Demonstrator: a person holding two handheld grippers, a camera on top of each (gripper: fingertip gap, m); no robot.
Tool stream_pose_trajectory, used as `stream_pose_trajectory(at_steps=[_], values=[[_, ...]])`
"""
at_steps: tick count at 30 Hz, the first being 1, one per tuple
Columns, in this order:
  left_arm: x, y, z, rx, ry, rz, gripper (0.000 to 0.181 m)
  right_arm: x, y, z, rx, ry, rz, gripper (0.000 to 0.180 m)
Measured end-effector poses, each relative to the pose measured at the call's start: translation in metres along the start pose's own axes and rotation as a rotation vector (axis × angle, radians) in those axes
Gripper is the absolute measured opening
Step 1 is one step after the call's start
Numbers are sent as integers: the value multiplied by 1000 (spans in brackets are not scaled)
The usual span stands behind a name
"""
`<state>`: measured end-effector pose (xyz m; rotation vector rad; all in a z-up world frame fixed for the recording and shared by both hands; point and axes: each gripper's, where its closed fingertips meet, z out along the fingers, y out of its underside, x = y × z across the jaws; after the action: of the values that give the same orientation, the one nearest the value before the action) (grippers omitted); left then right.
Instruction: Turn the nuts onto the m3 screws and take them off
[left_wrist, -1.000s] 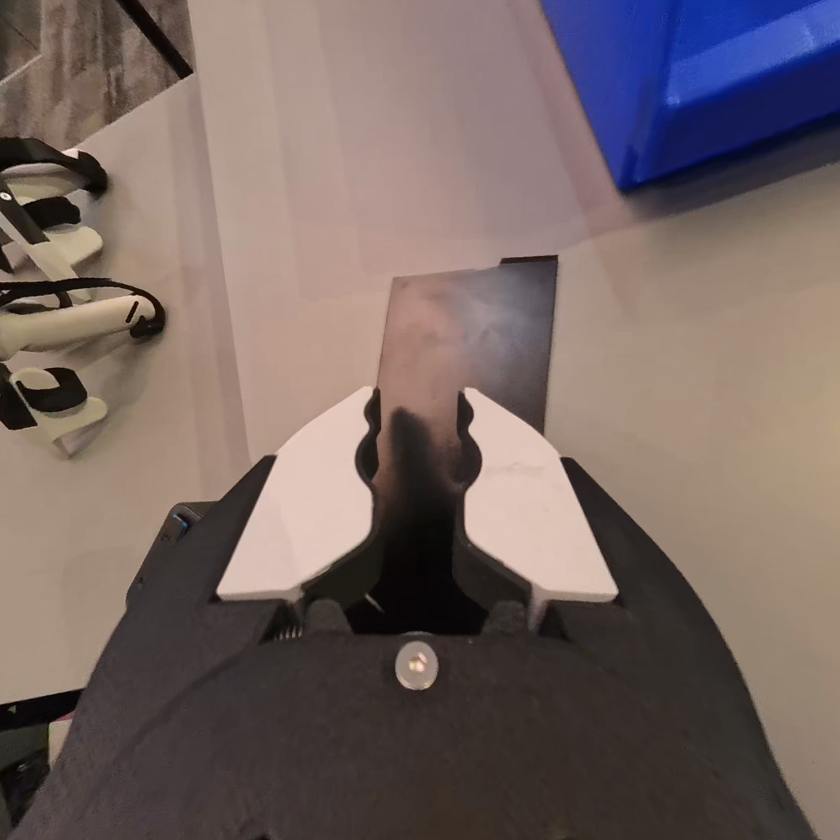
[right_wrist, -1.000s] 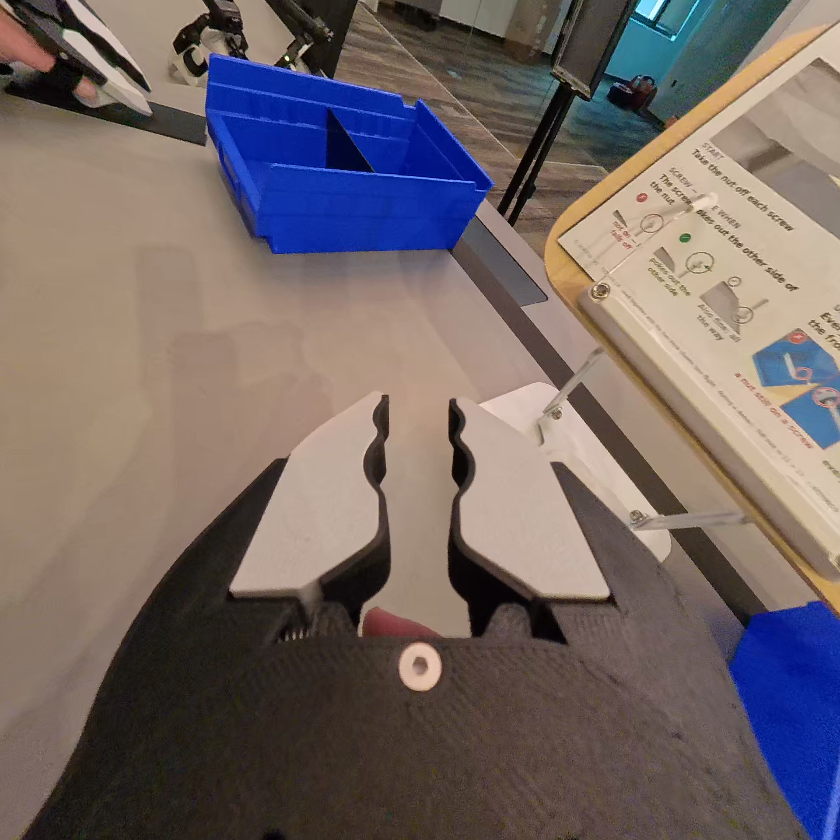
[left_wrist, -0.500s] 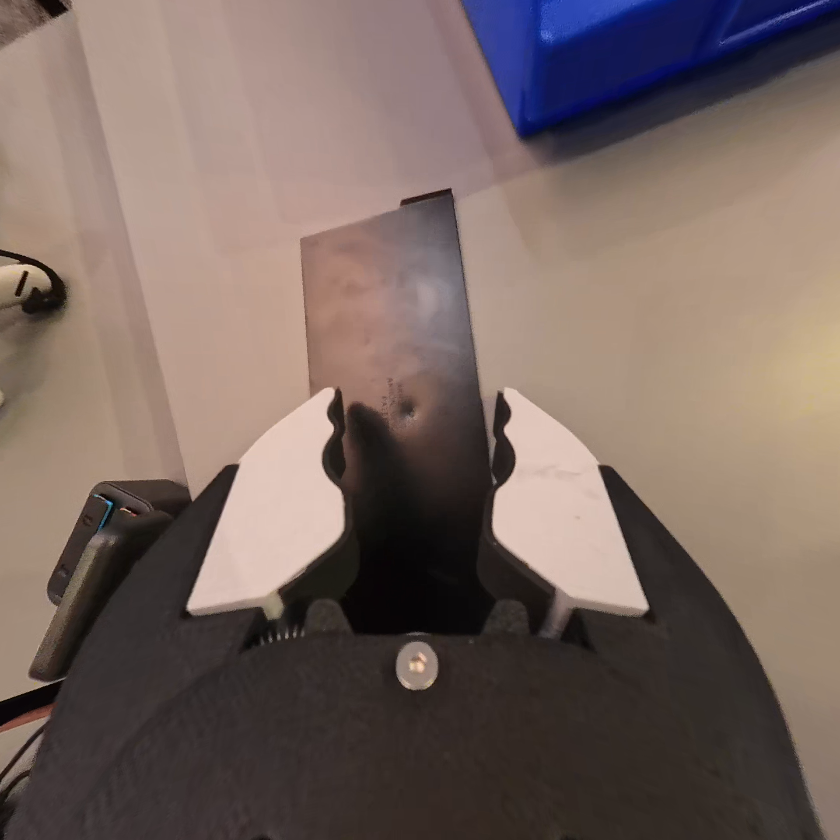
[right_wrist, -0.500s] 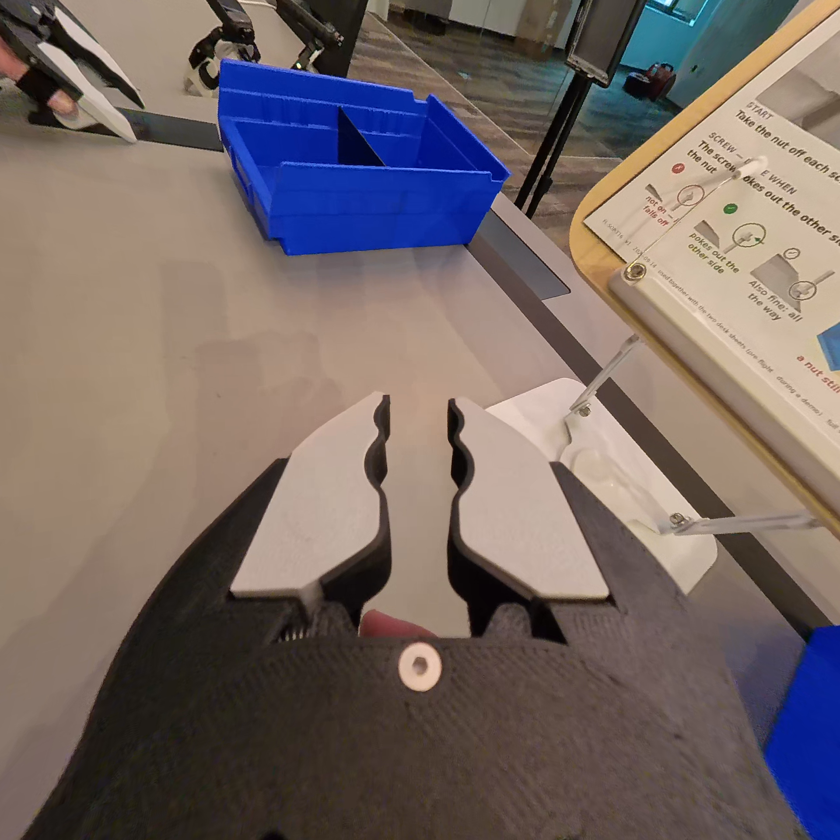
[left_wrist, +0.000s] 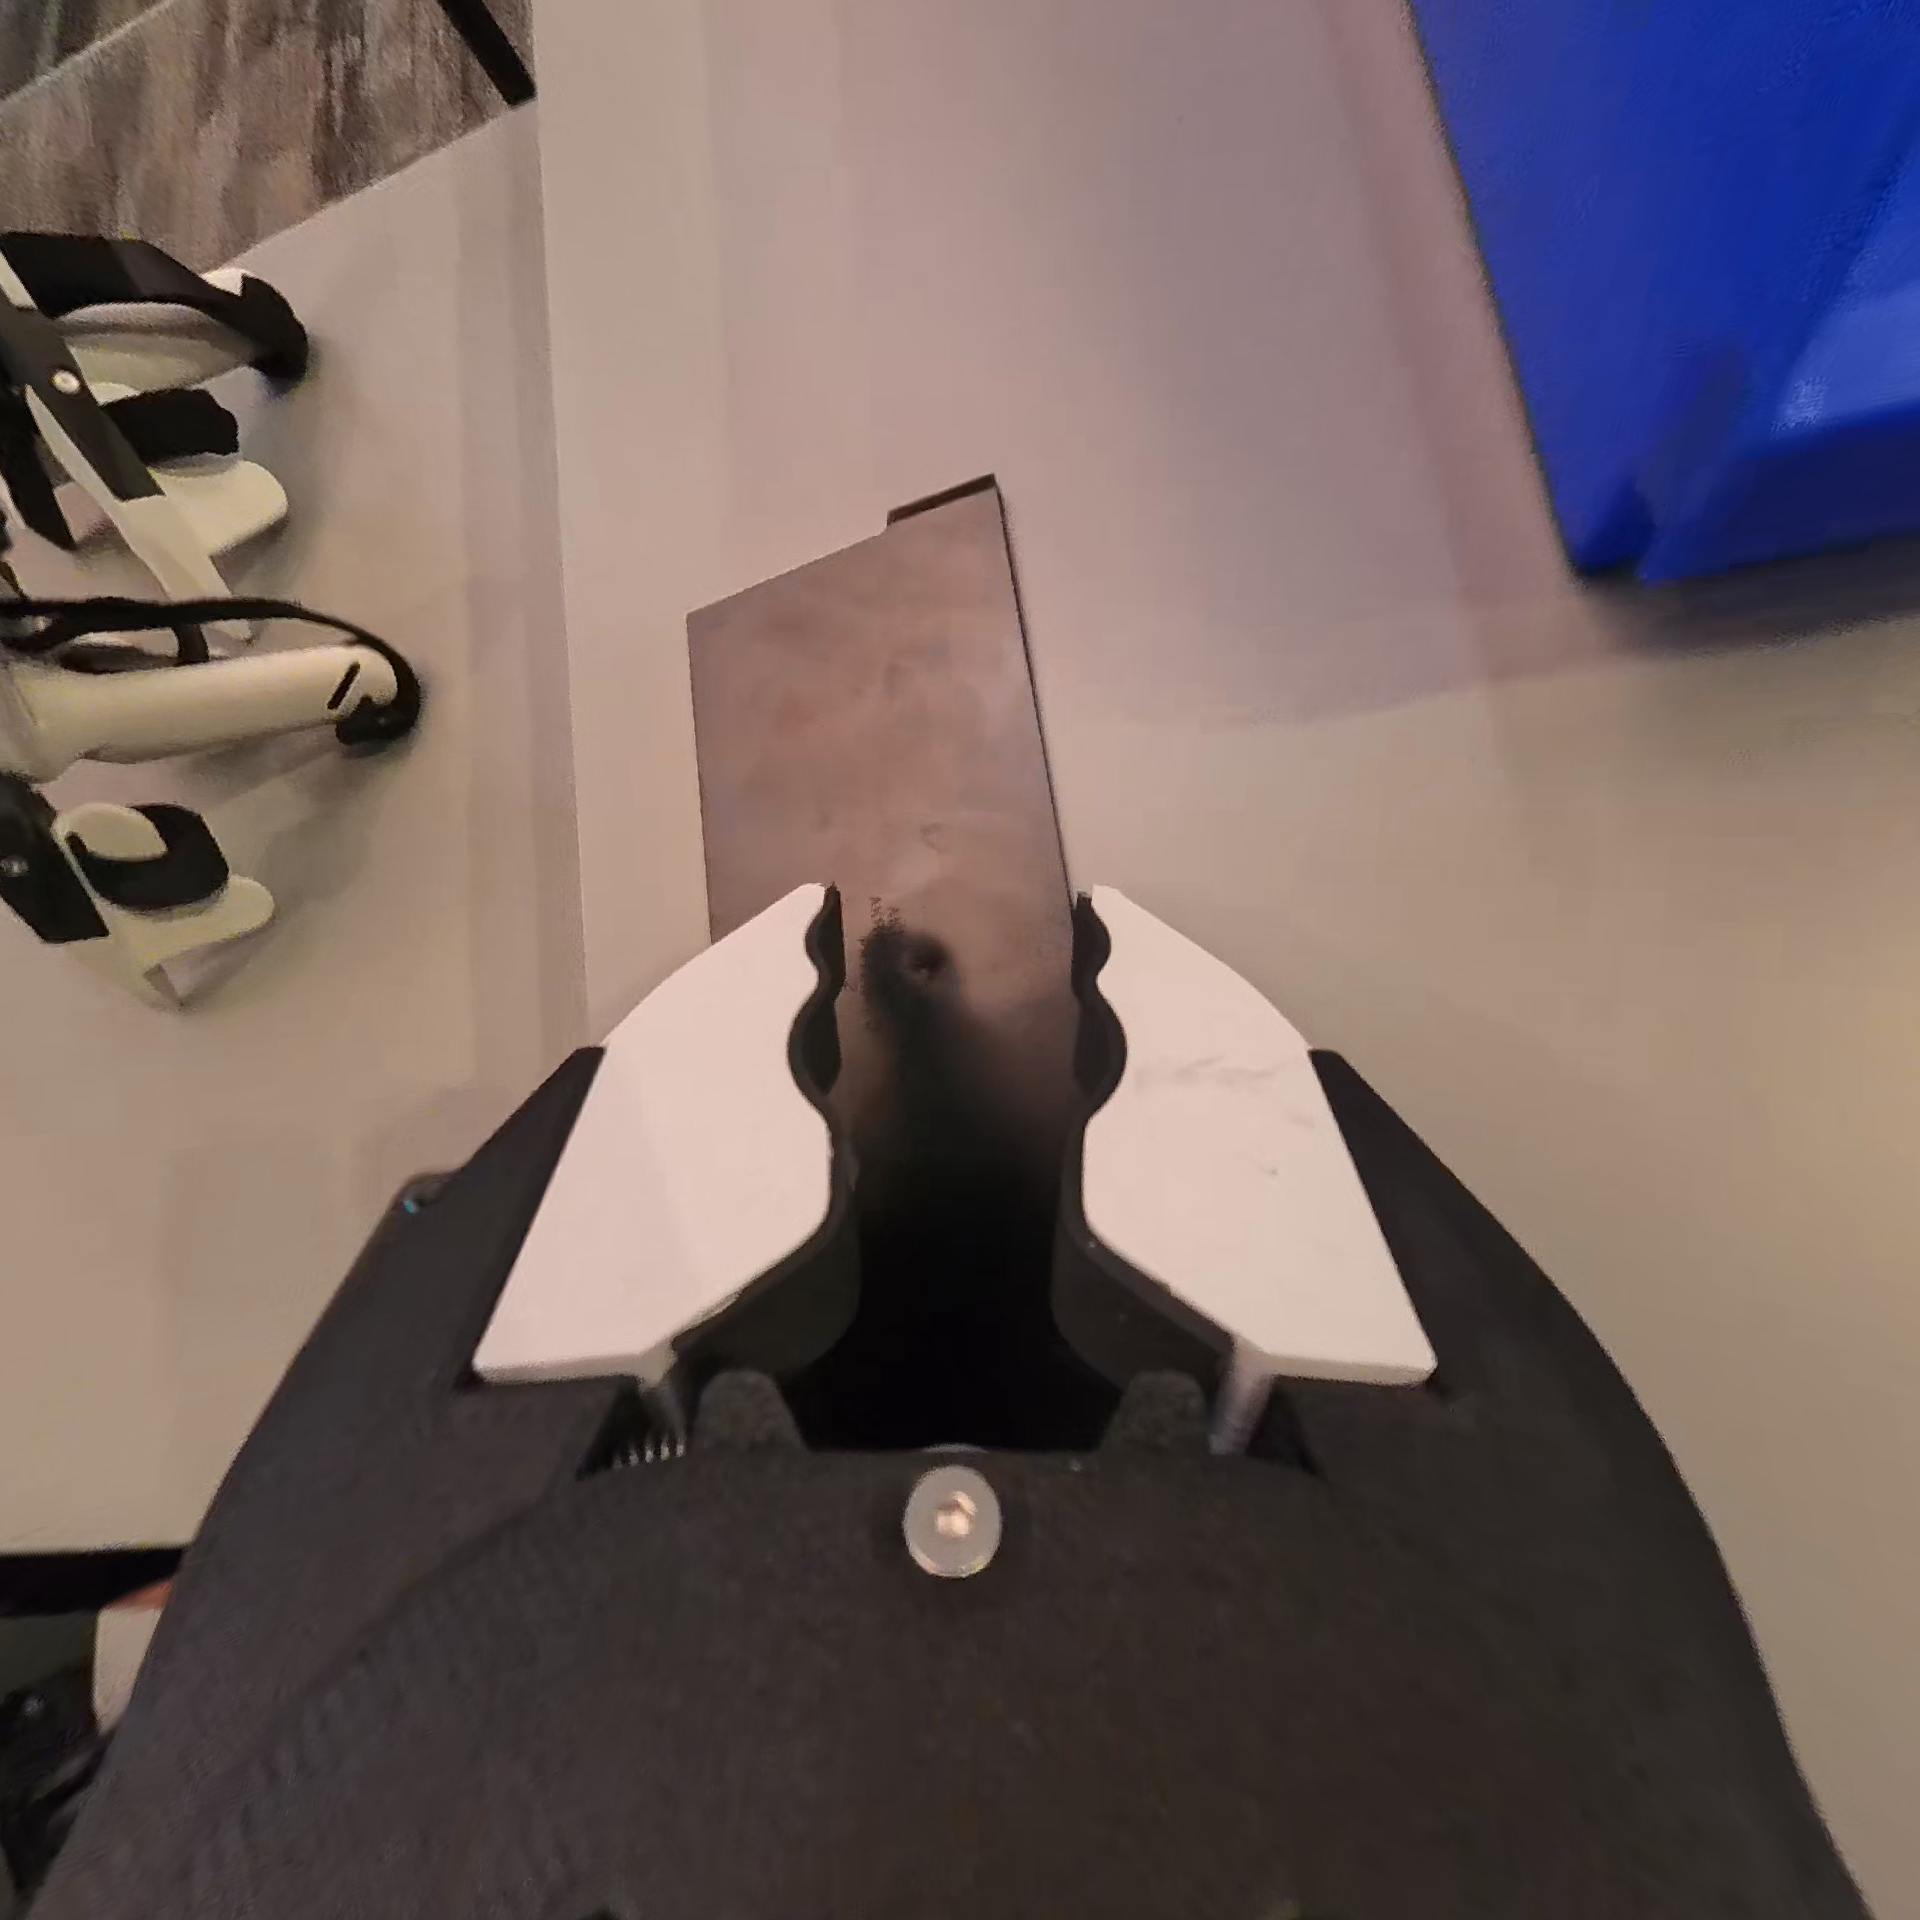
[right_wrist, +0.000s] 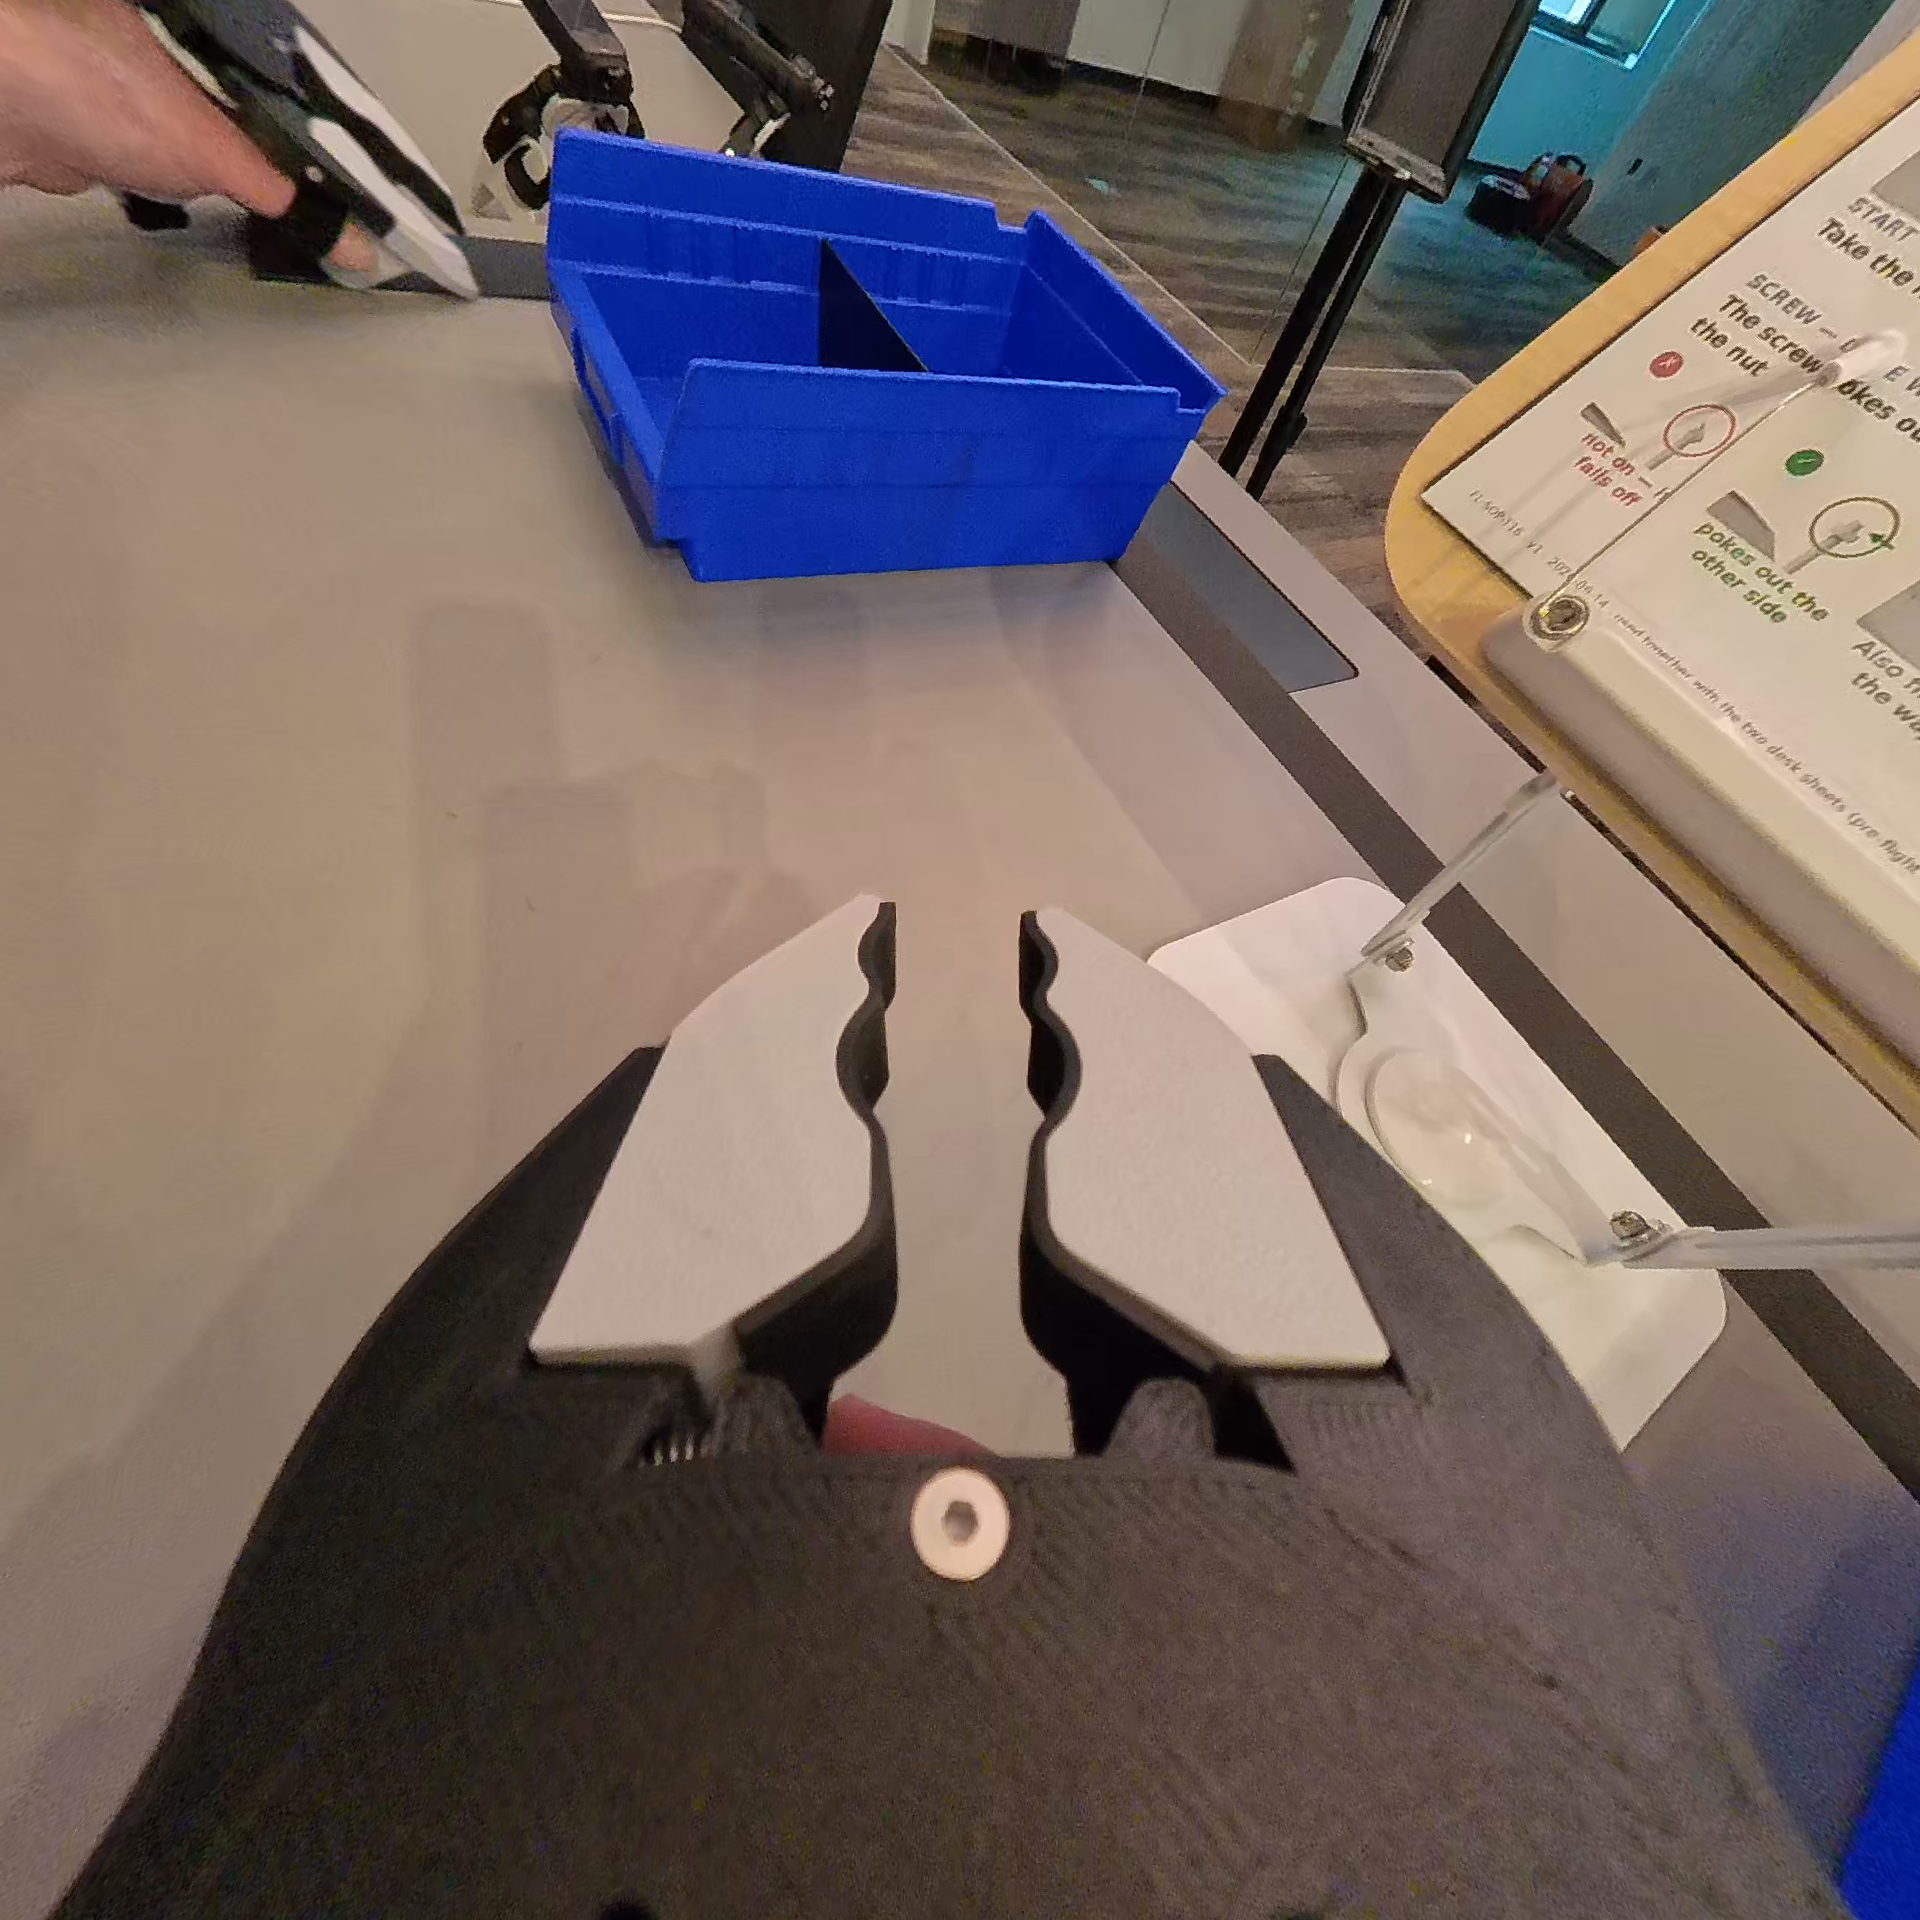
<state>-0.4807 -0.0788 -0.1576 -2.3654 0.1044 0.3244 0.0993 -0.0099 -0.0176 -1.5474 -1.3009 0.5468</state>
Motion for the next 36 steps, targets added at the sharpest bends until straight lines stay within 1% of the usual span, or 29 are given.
stream_pose_trajectory(at_steps=[1,10,14,16,17,20,23,24,26,28,29,33,35,36], values=[[-3,-6,7,0,4,3,42,-1,0,0,1,-3,2,22],[-22,-68,74,7,27,28,40,-12,3,14,-3,-35,24,22],[-24,-82,87,10,29,32,41,-16,7,25,-11,-49,31,22],[-24,-84,87,27,27,21,48,-16,9,30,-8,-54,41,22],[-23,-86,85,53,27,3,49,-16,9,32,-4,-57,43,22],[-28,-91,63,140,-32,-17,54,-14,10,36,10,-48,43,23],[-27,-102,19,270,-90,-3,46,-7,15,38,9,-10,17,21],[-23,-108,1,326,-92,-5,44,-5,17,39,7,5,-1,14],[-7,-122,-36,447,-66,-6,35,0,22,39,14,39,-19,7],[11,-131,-65,512,-53,9,30,6,26,39,29,63,-16,0],[22,-136,-77,534,-38,29,26,8,28,38,36,76,-11,0],[78,-150,-114,614,22,72,27,20,33,30,51,163,-41,0],[101,-154,-126,647,26,75,34,30,30,19,65,234,-79,4],[116,-156,-131,663,53,64,36,37,31,12,61,279,-100,7]])
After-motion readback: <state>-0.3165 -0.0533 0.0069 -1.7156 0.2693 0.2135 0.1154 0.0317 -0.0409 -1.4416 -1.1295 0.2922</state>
